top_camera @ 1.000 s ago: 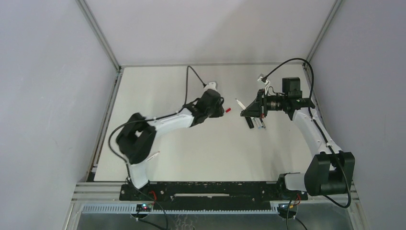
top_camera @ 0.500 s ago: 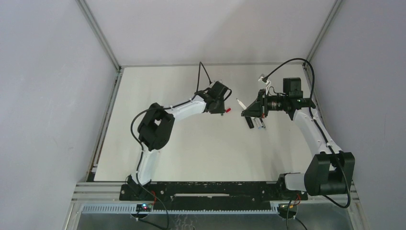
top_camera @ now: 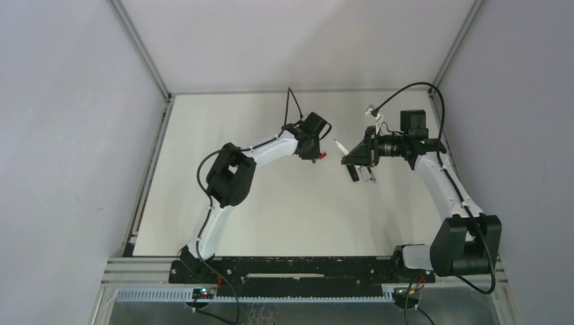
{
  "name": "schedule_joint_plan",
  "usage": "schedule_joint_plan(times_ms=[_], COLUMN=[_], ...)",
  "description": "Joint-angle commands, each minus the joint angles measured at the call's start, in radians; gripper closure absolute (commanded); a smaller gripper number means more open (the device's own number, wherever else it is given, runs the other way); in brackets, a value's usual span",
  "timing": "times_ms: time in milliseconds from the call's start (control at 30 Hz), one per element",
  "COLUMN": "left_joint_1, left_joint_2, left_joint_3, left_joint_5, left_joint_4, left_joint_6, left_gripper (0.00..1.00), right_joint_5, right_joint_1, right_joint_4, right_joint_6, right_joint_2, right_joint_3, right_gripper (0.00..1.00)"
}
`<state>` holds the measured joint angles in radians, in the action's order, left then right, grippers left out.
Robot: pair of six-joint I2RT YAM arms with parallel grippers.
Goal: Insert the pens into the pen caps
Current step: Move the pen cap to the center of the board.
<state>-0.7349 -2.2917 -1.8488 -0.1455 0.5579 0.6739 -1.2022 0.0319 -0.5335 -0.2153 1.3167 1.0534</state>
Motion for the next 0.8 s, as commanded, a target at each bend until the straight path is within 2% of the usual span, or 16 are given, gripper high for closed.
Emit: schedule_joint_plan(times_ms=[0, 267, 433, 600, 767], left_joint_1=[0.009, 0.008, 0.009, -0.004, -0.051], left_joint_2=[-0.028, -0.055, -0.042, 0.072, 0.250], left_joint_3=[-0.071, -0.101, -0.073, 0.076, 0.330], left_joint_5=[0.012, 0.026, 0.059, 0.022, -0.049], left_joint_4=[0.057, 0.085, 0.097, 0.097, 0.079], left_joint_6=[0.005, -0.004, -0.027, -0.081, -0.136], left_gripper=[0.76, 0.78, 0.88, 0.91, 0.92], right_joint_5=[-0.016, -0.022, -0.029, -0.041, -0.046], right_joint_1=[-0.012, -0.016, -0.022, -0.024, -0.024], right_joint_4=[0.006, 0.005, 0.003, -0.002, -0.005], right_joint_6=[-0.021, -0.021, -0.024, -0.026, -0.028], right_joint_2=[-0.016, -0.017, -0.019, -0.019, -0.019], right_joint_3=[0.036, 0.036, 0.036, 0.036, 0.036], right_gripper=[1.00, 1.00, 1.00, 1.00, 1.00])
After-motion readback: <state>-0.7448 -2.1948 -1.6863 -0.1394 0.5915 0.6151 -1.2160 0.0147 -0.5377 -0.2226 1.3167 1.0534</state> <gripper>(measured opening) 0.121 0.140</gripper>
